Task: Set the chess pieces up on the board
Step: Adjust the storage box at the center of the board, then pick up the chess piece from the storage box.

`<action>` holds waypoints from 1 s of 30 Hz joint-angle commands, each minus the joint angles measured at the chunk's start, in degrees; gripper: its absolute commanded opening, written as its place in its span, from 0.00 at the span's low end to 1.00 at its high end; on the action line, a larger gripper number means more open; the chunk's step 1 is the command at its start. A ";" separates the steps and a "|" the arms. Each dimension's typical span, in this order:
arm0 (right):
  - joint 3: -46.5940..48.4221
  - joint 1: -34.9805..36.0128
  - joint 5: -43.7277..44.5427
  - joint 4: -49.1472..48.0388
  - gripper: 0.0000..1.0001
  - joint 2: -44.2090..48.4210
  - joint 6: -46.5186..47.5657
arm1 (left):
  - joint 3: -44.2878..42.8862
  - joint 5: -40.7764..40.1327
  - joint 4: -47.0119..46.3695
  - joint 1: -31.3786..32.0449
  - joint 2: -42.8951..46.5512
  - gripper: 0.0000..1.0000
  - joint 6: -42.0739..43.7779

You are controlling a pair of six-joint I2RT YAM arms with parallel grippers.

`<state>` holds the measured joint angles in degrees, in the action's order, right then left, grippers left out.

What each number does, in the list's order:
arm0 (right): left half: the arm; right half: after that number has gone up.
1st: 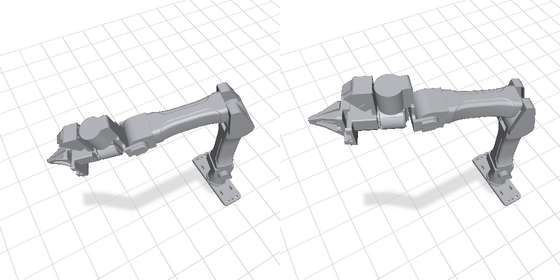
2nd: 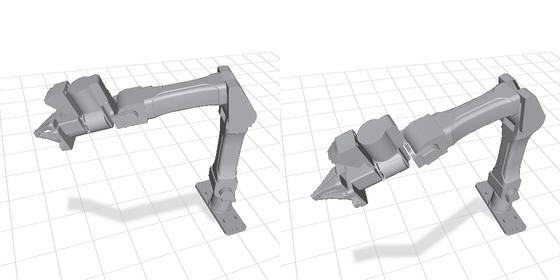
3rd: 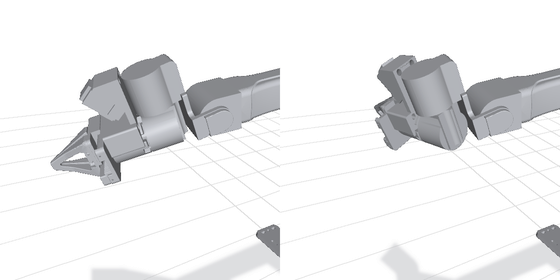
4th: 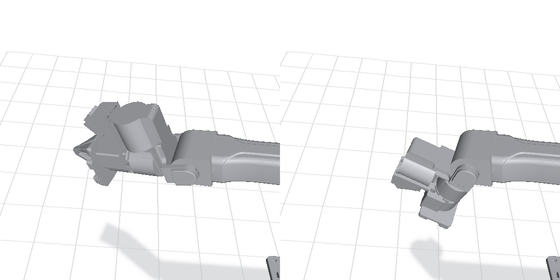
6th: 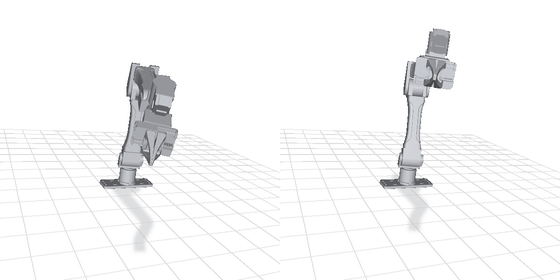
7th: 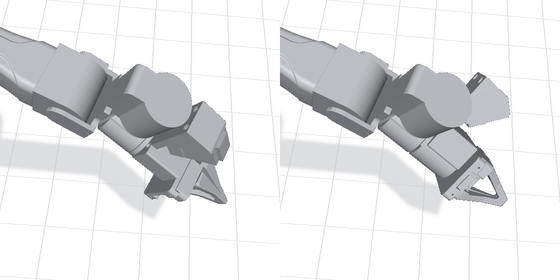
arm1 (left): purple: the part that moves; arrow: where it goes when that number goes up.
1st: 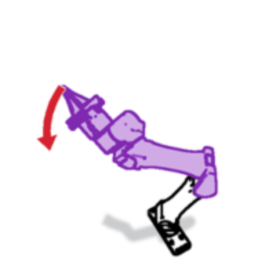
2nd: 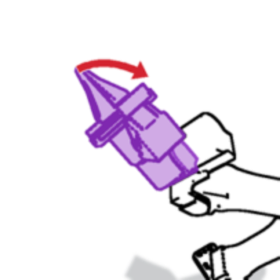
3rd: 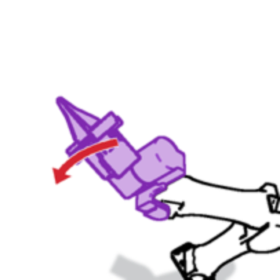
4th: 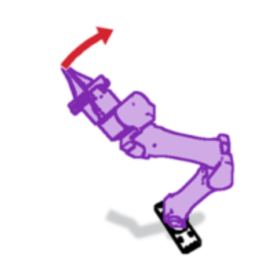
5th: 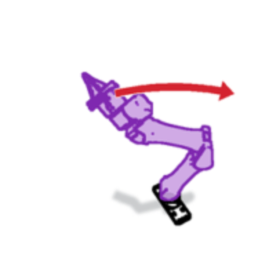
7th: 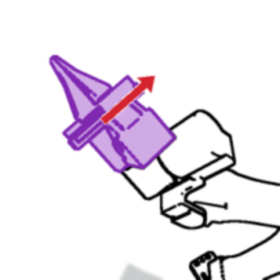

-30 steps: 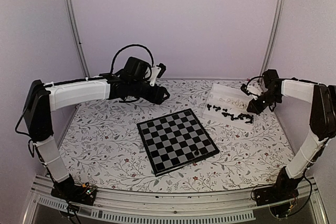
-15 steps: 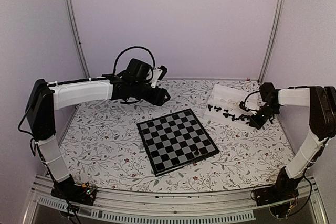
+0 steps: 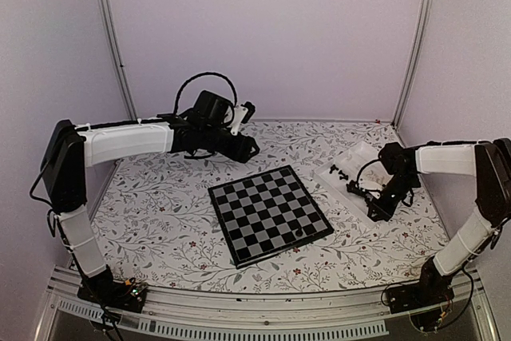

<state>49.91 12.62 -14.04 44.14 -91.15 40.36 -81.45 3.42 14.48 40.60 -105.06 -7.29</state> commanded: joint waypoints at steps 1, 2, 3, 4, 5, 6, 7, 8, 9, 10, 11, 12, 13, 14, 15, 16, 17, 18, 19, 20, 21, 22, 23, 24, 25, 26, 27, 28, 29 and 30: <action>1.29 1.67 -7.34 5.76 0.07 3.29 -0.70 | -1.25 0.57 0.13 -0.35 -0.59 0.66 0.37; 2.23 1.64 -7.23 5.90 0.08 3.42 -1.00 | -1.25 0.61 0.11 -0.33 -0.62 0.66 0.35; 3.46 1.64 -7.04 5.99 0.09 3.37 -1.21 | -1.26 0.62 0.24 -0.34 -0.66 0.66 0.35; 4.89 1.64 -6.74 6.04 0.09 3.29 -1.45 | -1.26 0.68 0.21 -0.35 -0.67 0.66 0.30; 6.26 1.67 -6.23 5.89 0.10 2.90 -1.63 | -1.26 0.71 0.20 -0.35 -0.68 0.66 0.29; 7.59 1.66 -5.12 5.39 0.11 2.65 -2.09 | -1.26 0.78 0.22 -0.30 -0.61 0.66 0.26; 8.59 1.65 -3.83 4.37 0.12 2.16 -2.67 | -1.26 0.86 0.24 -0.26 -0.55 0.66 0.14; 9.53 1.70 -2.32 3.12 0.14 1.74 -3.25 | -1.26 0.98 0.23 -0.27 -0.44 0.66 0.09; 10.16 1.63 -1.01 1.94 0.15 0.81 -4.19 | -1.26 1.05 0.27 -0.26 -0.38 0.66 0.08; 10.83 1.69 -0.04 0.64 0.15 -0.03 -4.75 | -1.18 1.08 0.24 -0.26 -0.29 0.66 0.08; 11.17 1.63 0.47 -0.31 0.15 -0.66 -5.40 | -1.17 1.06 0.20 -0.18 -0.20 0.66 0.15; 11.51 1.66 0.85 -1.30 0.16 -1.69 -5.71 | -1.17 1.02 0.19 -0.17 -0.16 0.66 0.17; 11.72 1.68 1.24 -2.30 0.19 -2.30 -6.20 | -1.11 0.94 0.20 -0.17 -0.07 0.66 0.21; 11.79 1.67 1.78 -3.16 0.20 -2.99 -6.46 | -1.15 0.89 0.34 -0.17 -0.06 0.66 0.25; 11.98 1.64 2.39 -3.94 0.21 -3.51 -6.64 | -1.17 0.89 0.30 -0.17 0.01 0.66 0.29; 12.13 1.63 2.85 -4.46 0.22 -4.31 -6.72 | -1.17 0.89 0.35 -0.17 0.02 0.66 0.38; 12.26 1.62 3.19 -4.65 0.22 -5.00 -6.62 | -1.17 0.89 0.41 -0.17 0.03 0.66 0.43; 12.32 1.67 3.63 -4.86 0.22 -5.53 -6.40 | -1.24 0.96 0.44 -0.17 0.03 0.66 0.51; 12.35 1.64 4.10 -5.04 0.23 -6.28 -6.19 | -1.25 0.97 0.46 -0.17 0.03 0.66 0.48; 12.20 1.65 4.48 -5.20 0.24 -6.68 -6.02 | -1.26 0.97 0.59 -0.17 0.03 0.66 0.58; 12.13 1.69 4.98 -5.39 0.24 -7.10 -5.92 | -1.26 0.97 0.55 -0.17 0.07 0.66 0.61; 11.94 1.62 5.24 -5.61 0.25 -7.50 -5.78 | -1.26 0.97 0.58 -0.17 0.09 0.66 0.57; 11.84 1.64 5.44 -5.87 0.26 -7.69 -5.74 | -1.26 0.97 0.55 -0.17 0.07 0.66 0.59; 11.92 1.57 5.51 -6.02 0.26 -7.86 -5.73 | -1.26 1.06 0.59 -0.17 0.03 0.66 0.55; 11.89 1.60 5.52 -6.20 0.26 -7.96 -5.73 | -1.26 1.11 0.60 -0.17 0.07 0.66 0.60; 12.03 1.59 5.40 -6.35 0.26 -8.06 -5.81 | -1.30 1.11 0.62 -0.17 0.03 0.66 0.61; 12.25 1.55 5.24 -6.49 0.27 -8.03 -5.86 | -1.26 1.17 0.63 -0.17 -0.02 0.66 0.61; 12.40 1.52 5.11 -6.65 0.27 -8.06 -5.97 | -1.26 1.15 0.61 -0.17 -0.06 0.66 0.61; 12.76 1.47 5.04 -6.67 0.27 -8.16 -6.05 | -1.28 1.15 0.61 -0.14 -0.06 0.66 0.60; 13.06 1.36 4.89 -6.74 0.27 -8.32 -6.20 | -1.33 1.22 0.62 -0.17 -0.06 0.66 0.61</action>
<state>61.08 14.20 -9.50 39.00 -98.63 34.74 -81.49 4.08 14.50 40.60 -105.08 -7.27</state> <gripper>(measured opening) 0.268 0.658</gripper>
